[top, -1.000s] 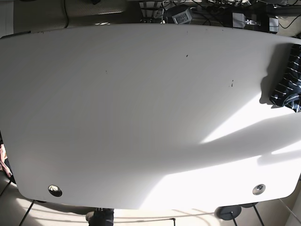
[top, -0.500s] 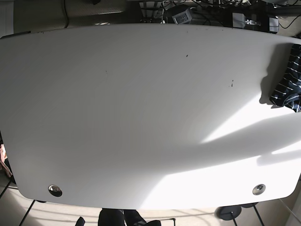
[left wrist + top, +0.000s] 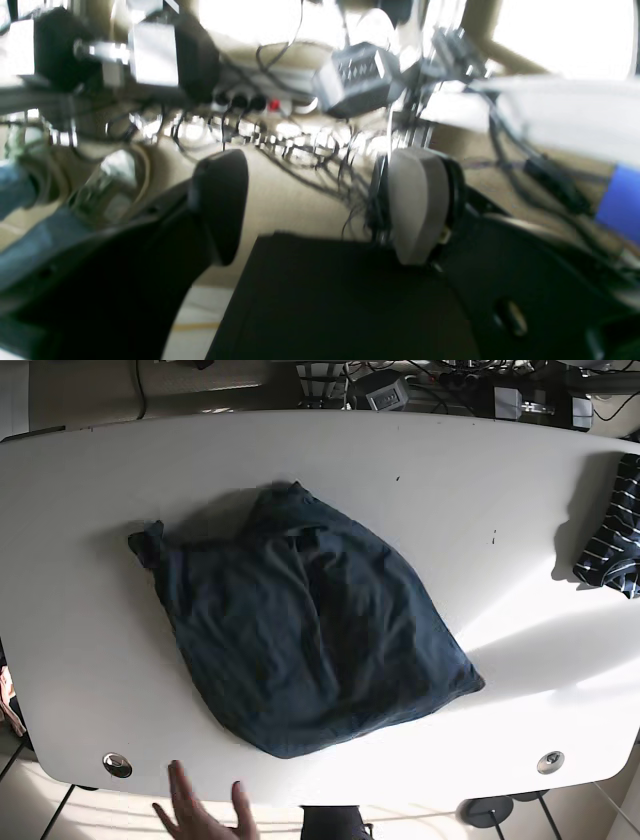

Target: Fold the T-shirt properly

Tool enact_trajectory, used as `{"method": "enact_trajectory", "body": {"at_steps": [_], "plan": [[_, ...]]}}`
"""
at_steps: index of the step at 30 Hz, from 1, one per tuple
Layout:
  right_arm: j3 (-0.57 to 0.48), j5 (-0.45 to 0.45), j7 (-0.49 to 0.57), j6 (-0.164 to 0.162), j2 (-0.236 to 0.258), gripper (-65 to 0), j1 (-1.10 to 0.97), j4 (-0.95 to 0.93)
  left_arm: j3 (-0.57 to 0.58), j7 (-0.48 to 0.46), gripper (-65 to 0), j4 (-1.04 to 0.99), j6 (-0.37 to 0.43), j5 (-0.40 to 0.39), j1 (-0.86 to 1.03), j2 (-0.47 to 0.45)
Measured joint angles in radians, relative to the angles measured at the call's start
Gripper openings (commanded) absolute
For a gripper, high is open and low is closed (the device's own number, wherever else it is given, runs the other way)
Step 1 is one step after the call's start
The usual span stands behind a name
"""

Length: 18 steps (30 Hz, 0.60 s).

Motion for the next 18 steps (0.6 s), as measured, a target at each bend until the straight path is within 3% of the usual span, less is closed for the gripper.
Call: {"method": "enact_trajectory", "body": {"at_steps": [3,8,9,12,18], "plan": [[0.000,0.005,0.001,0.000,0.000,-52.0,-0.003,0.004,0.000,0.000,-24.9,0.019,-0.003,0.000,0.007,0.006],[0.001,0.007,0.002,0.000,0.005,-52.0,-0.105,0.126,0.003,0.000,-24.9,0.227,-0.001,0.000,0.136,0.009],[0.001,0.006,0.002,-0.006,0.006,-52.0,-0.132,0.153,0.003,0.003,-24.9,0.269,-0.001,0.000,0.169,0.017],[0.001,0.007,0.002,-0.069,0.011,-52.0,-0.240,0.262,0.005,0.005,-24.9,0.431,-0.005,-0.001,0.296,0.039],[0.080,0.007,0.002,-0.070,0.008,-52.0,-0.428,0.525,0.005,0.011,-24.9,0.732,-0.001,0.000,0.507,0.036]]}}
